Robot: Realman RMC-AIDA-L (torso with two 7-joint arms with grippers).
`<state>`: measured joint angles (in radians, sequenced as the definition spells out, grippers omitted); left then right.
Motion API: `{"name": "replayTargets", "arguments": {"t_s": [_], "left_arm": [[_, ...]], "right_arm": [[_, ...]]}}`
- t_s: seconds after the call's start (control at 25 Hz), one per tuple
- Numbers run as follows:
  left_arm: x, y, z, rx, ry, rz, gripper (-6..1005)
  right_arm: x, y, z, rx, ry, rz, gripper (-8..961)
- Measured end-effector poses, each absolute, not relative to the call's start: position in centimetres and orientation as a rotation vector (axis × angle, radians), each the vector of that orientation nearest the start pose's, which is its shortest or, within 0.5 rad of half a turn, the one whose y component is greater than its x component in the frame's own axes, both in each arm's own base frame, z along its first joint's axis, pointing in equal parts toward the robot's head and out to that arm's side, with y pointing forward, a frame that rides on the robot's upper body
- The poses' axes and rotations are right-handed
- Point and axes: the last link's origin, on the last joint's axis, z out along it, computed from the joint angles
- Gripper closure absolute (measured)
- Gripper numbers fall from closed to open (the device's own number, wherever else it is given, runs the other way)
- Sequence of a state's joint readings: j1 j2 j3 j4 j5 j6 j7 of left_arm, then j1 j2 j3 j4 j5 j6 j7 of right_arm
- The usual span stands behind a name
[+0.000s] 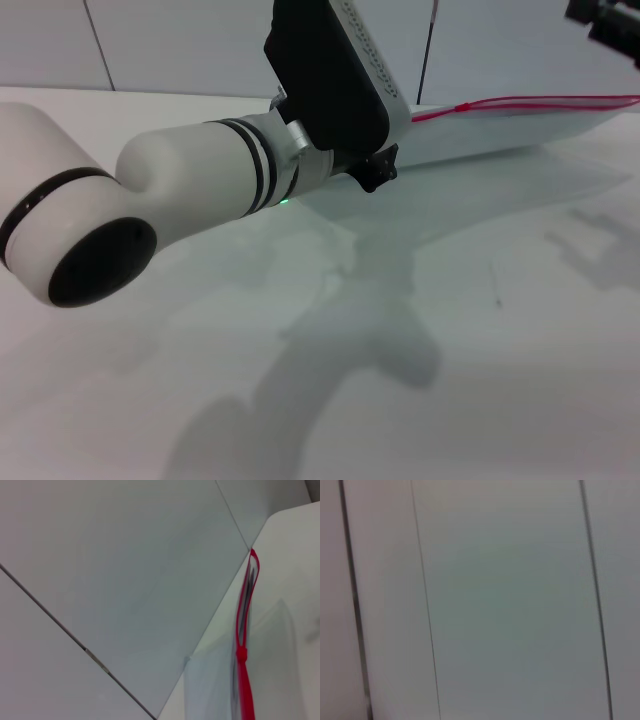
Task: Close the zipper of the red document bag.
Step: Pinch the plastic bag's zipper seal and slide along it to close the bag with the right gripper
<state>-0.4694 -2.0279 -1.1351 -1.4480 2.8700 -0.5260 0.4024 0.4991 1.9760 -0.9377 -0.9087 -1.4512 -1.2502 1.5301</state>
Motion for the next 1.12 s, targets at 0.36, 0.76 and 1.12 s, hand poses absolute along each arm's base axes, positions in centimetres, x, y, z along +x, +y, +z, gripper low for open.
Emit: {"name": "replayTargets", "arguments": {"t_s": [0.36, 0.76, 1.12], "left_arm": [[-10.3, 37.2, -5.9, -2.306, 0.011, -0.016, 945], [-10.3, 37.2, -6.0, -2.308, 0.026, -0.007, 945], [-10.0, 37.0, -6.1, -2.311, 0.034, -0.017, 944]], "right_arm": [[20.1, 40.5, 9.4, -2.362, 0.234, 0.505, 431], [18.2, 40.5, 8.3, -2.42, -0.085, 0.15, 432], [15.2, 39.4, 5.5, -2.384, -0.422, -0.049, 434]]}}
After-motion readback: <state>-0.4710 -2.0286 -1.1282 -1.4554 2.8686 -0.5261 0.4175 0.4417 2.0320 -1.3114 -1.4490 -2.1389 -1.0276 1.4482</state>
